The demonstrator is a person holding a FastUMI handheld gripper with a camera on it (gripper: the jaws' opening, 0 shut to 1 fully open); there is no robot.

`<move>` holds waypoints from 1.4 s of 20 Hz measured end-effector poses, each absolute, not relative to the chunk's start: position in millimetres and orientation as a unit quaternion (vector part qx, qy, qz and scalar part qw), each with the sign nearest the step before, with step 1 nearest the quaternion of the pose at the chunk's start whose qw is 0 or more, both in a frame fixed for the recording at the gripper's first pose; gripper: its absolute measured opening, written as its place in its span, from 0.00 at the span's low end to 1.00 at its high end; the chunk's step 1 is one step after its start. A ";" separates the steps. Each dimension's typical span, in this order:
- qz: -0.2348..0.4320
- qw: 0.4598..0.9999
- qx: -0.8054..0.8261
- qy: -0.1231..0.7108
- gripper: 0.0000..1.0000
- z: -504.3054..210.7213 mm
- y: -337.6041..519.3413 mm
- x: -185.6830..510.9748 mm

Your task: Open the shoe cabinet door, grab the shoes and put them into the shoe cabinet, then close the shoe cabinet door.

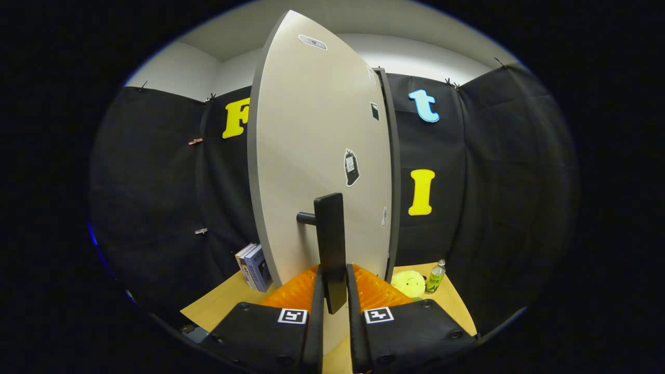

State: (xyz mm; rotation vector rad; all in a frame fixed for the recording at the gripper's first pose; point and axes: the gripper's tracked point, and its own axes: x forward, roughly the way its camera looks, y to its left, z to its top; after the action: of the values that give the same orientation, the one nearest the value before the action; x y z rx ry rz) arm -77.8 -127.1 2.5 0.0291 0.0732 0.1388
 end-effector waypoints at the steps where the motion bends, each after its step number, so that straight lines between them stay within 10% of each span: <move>1: 0.062 0.997 0.013 0.033 0.25 4.0 -134.2 -81.4; 12: -0.014 1.000 -0.006 -0.023 0.25 27.2 -185.4 -157.1; 28: 0.109 0.990 0.004 0.088 0.25 -121.1 -61.3 -137.8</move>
State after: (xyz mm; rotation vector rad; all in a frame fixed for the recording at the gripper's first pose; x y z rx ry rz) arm -137.8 -61.3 -121.1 0.0076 0.1763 0.2188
